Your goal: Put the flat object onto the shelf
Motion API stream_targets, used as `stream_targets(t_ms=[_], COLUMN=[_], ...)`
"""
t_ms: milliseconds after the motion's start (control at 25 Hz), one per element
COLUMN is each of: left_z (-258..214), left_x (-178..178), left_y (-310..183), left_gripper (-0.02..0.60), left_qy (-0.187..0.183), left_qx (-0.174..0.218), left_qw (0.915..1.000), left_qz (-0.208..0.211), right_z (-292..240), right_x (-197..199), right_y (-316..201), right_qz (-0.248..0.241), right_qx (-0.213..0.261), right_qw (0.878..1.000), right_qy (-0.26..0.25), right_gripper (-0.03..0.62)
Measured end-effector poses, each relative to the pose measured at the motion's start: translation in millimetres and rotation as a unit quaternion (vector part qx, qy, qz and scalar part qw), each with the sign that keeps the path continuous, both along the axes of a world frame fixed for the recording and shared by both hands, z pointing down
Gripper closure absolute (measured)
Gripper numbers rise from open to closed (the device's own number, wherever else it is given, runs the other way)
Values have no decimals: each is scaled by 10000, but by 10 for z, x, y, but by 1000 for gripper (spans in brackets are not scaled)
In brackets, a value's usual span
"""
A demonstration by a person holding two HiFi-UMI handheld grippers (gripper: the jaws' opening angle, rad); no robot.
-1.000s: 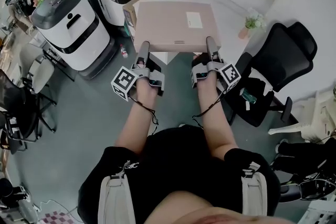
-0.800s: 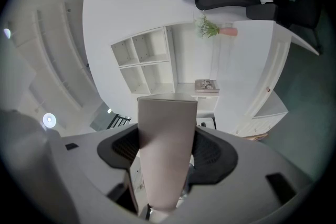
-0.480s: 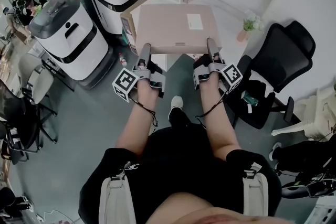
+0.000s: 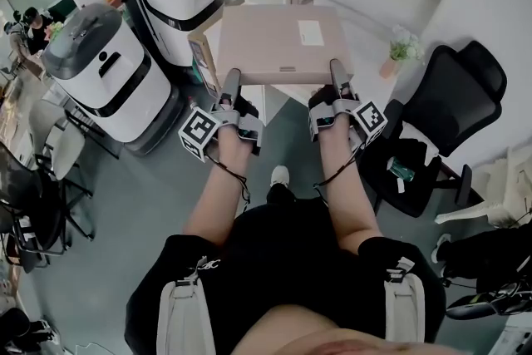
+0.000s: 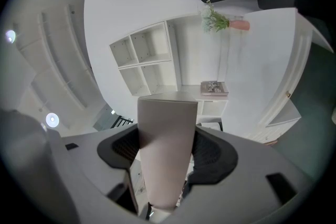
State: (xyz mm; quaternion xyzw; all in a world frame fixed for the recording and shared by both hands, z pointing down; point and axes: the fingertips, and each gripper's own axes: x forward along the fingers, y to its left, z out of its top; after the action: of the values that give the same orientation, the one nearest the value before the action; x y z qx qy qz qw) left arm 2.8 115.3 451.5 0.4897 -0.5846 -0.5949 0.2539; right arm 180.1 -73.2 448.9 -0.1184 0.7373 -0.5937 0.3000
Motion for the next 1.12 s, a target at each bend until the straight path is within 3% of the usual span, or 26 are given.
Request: stream_targets(t_ms=[840, 1120], left_z=[-109, -131], left_x=[-1292, -1790], left_y=[-2031, -2909], left_gripper=[319, 319], left_qy=[200, 223], left_qx=[-171, 53], left_qw=[9995, 9989], left_qz=[164, 405], right_z=[-153, -149], right_x=[-1282, -1692], right_y=[-2018, -2795], right_qz=[138, 343], right_qx=[-139, -145], right_qw=[9997, 9992], right_qy=[157, 108], right_gripper=[311, 310])
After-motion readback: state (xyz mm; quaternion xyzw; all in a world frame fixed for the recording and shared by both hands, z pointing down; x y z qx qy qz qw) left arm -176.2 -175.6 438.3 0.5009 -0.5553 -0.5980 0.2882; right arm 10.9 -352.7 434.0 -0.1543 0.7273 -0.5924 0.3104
